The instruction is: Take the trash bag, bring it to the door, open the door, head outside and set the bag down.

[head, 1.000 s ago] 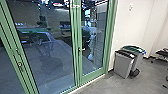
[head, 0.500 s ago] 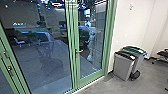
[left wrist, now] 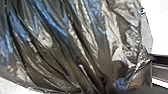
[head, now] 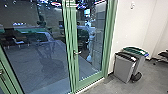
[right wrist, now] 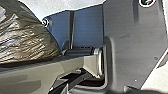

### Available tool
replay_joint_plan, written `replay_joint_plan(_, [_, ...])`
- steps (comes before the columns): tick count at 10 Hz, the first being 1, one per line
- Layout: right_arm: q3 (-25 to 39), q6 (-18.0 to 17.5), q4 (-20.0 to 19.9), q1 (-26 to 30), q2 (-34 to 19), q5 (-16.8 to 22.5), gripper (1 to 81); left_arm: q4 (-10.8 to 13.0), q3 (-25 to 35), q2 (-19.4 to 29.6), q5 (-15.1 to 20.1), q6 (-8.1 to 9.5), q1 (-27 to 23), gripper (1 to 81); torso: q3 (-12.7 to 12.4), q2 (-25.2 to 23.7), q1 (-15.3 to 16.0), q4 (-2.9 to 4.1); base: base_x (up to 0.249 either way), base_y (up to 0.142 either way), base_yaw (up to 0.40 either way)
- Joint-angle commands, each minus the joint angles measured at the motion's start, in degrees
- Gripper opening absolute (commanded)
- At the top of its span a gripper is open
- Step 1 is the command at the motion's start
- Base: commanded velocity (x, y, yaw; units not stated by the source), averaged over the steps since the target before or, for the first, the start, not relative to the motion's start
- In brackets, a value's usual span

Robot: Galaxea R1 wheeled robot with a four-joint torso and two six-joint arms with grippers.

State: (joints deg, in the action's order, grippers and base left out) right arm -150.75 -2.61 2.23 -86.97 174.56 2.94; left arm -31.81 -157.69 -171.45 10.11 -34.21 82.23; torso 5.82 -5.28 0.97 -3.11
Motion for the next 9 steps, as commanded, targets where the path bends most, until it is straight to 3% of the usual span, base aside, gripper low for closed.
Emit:
replay_joint_plan(1, [0.5,0.4,0.7,2.5,0.9,3.5,81.1,0.2,0.0,0.3,4.7,-0.07,-3.0,1.0,0.0,0.0,0.0,0.0,0.156,0.0,0.0])
replay_joint_plan(9, [0.4,0.4,0.6,2.5,0.9,3.5,81.1,0.2,0.0,0.3,4.7,-0.16,-3.0,1.0,0.0,0.0,0.0,0.0,0.156,-0.009,0.0])
